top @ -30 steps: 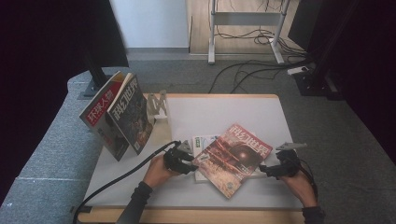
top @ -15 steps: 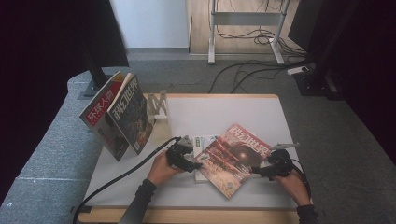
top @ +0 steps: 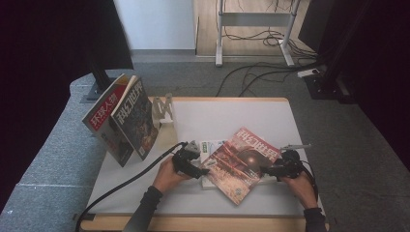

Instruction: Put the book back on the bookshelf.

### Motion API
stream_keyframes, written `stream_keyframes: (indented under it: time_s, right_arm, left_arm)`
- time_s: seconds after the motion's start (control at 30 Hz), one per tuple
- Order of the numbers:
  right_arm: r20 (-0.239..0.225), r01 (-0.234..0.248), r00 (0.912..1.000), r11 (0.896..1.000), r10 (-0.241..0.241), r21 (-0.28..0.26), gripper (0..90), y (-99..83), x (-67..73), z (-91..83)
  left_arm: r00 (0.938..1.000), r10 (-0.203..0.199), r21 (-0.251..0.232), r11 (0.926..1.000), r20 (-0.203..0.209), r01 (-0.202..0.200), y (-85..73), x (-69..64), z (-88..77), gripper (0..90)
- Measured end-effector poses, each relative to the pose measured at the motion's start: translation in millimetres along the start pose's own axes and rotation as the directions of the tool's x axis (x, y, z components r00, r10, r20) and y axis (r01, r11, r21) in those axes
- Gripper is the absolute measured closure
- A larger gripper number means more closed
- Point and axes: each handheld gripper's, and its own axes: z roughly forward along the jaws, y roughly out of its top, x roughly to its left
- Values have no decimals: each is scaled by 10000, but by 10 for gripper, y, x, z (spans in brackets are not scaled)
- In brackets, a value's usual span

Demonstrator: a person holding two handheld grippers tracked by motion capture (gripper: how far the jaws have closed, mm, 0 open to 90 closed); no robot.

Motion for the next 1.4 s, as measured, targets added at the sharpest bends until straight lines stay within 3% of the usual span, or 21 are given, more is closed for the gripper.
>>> stream_keyframes:
  time_s: [0.2,0.27,0.43,0.57,0.73,0.9,1.0,1.17,1.27,1.4]
  right_arm:
    - [355,114,9993,9998,-108,-153,178,105,26,14]
    - [624,119,9980,9996,-103,-264,248,142,28,18]
    - [1449,59,9894,9987,15,-510,531,241,24,8]
    - [1739,122,9848,9981,-15,-607,683,314,58,-4]
    - [1852,396,9823,9969,-263,-686,782,399,130,-26]
    - [1692,760,9839,9917,-577,-1034,812,456,203,-91]
    - [1667,1159,9815,9849,-938,-1286,816,500,268,-153]
    - [1624,1868,9738,9674,-1593,-1709,821,583,395,-282]
    - [1616,2345,9654,9526,-2048,-1939,821,637,489,-366]
    - [1423,2921,9538,9282,-2648,-2306,822,710,614,-488]
  left_arm:
    - [9999,-103,-62,9999,77,103,-9,7,4,205]
    - [9999,-106,-74,9999,107,107,-10,7,4,211]
    - [9999,-83,-84,9999,149,84,-11,4,3,220]
    - [9998,-85,-96,9999,156,86,-13,3,3,222]
    - [9999,-85,-118,9999,141,87,-15,1,1,221]
    - [9999,152,146,9998,35,-153,32,-13,-12,220]
    - [9992,386,436,9983,-40,-384,97,-19,-29,200]
    - [9984,190,233,9995,540,-202,203,34,-95,195]
    - [9975,152,258,9995,687,-170,257,79,-108,200]
    - [9946,395,519,9977,962,-446,321,119,-85,207]
